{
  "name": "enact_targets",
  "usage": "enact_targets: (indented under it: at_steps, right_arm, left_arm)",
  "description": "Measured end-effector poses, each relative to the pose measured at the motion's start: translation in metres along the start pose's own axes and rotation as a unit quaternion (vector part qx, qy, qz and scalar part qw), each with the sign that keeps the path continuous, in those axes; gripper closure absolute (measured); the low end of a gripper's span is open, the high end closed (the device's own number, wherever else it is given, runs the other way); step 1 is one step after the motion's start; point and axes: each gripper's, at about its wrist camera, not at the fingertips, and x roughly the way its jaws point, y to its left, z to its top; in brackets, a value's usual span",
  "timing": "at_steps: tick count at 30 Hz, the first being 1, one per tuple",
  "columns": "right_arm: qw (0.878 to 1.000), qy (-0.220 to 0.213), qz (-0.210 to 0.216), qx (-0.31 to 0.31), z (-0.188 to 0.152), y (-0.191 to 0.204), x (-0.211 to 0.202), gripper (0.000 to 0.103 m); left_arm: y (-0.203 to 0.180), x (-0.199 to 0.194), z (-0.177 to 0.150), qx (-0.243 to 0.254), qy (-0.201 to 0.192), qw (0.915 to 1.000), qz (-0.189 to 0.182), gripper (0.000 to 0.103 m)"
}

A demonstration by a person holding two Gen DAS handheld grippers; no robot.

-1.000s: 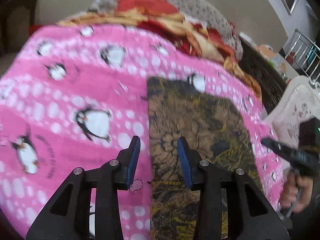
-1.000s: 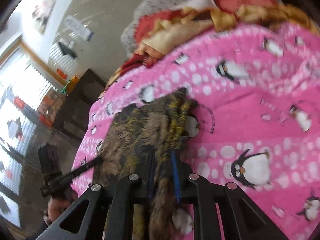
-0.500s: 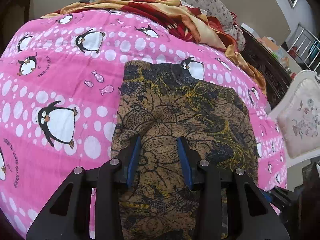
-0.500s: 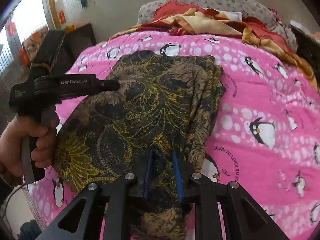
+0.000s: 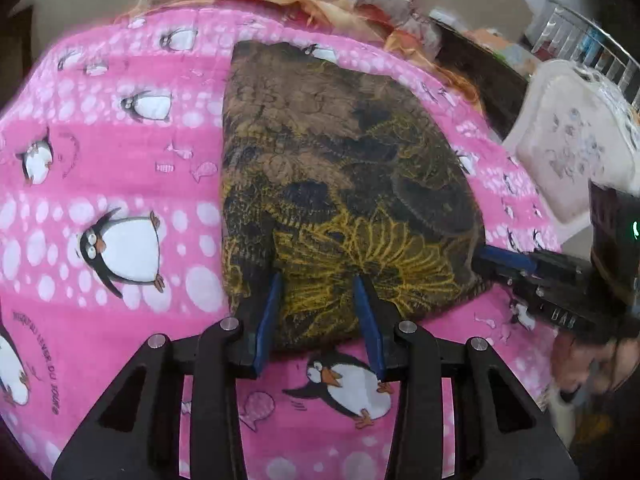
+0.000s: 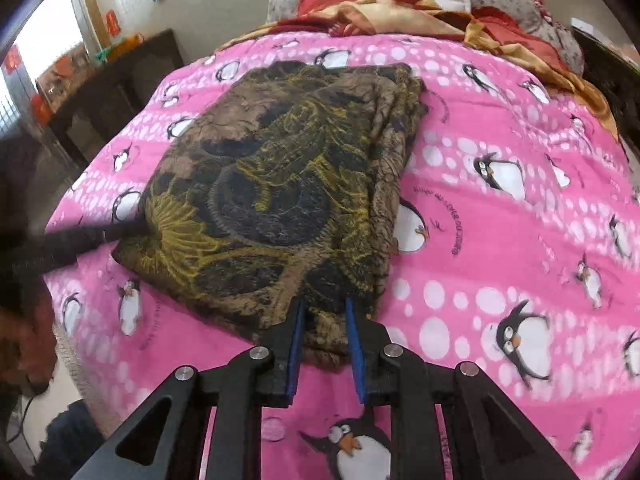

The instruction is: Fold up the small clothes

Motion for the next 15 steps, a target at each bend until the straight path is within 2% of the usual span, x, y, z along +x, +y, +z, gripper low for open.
enact_targets:
  at_steps: [3, 4, 7, 10, 11, 13, 15]
  right_arm:
    - [1.000, 0.019, 0.009, 0.015, 0.010, -0.003, -0.005, 0.085]
    - [1.000, 0.019, 0.014, 0.020, 0.017, -0.003, -0.010, 0.085]
    - [0.999, -0.033, 0.007, 0.014, 0.051, 0.000, -0.031, 0.085]
    - [0.996, -0.083, -0.006, 0.037, 0.100, -0.006, -0.027, 0.085]
    - [0.994, -0.096, -0.013, 0.055, 0.119, -0.010, -0.020, 0.084]
    - [0.989, -0.118, -0.054, 0.076, 0.150, -0.013, -0.005, 0.084]
    - [0.985, -0.127, -0.074, 0.085, 0.175, -0.014, 0.014, 0.084]
  left_arm:
    - [0.005, -0.004, 0.015, -0.046, 0.010, 0.9989, -0.010, 0.066]
    - [0.005, -0.011, 0.025, -0.047, -0.002, 0.9988, -0.009, 0.066]
    - [-0.004, -0.020, 0.065, -0.029, -0.050, 0.9983, 0.000, 0.066]
    - [-0.008, 0.001, 0.126, -0.028, -0.072, 0.9970, 0.003, 0.066]
    - [-0.009, 0.011, 0.144, -0.032, -0.079, 0.9962, 0.015, 0.066]
    - [-0.007, 0.036, 0.174, -0.037, -0.088, 0.9946, 0.040, 0.066]
    - [-0.001, 0.062, 0.194, -0.046, -0.079, 0.9935, 0.069, 0.066]
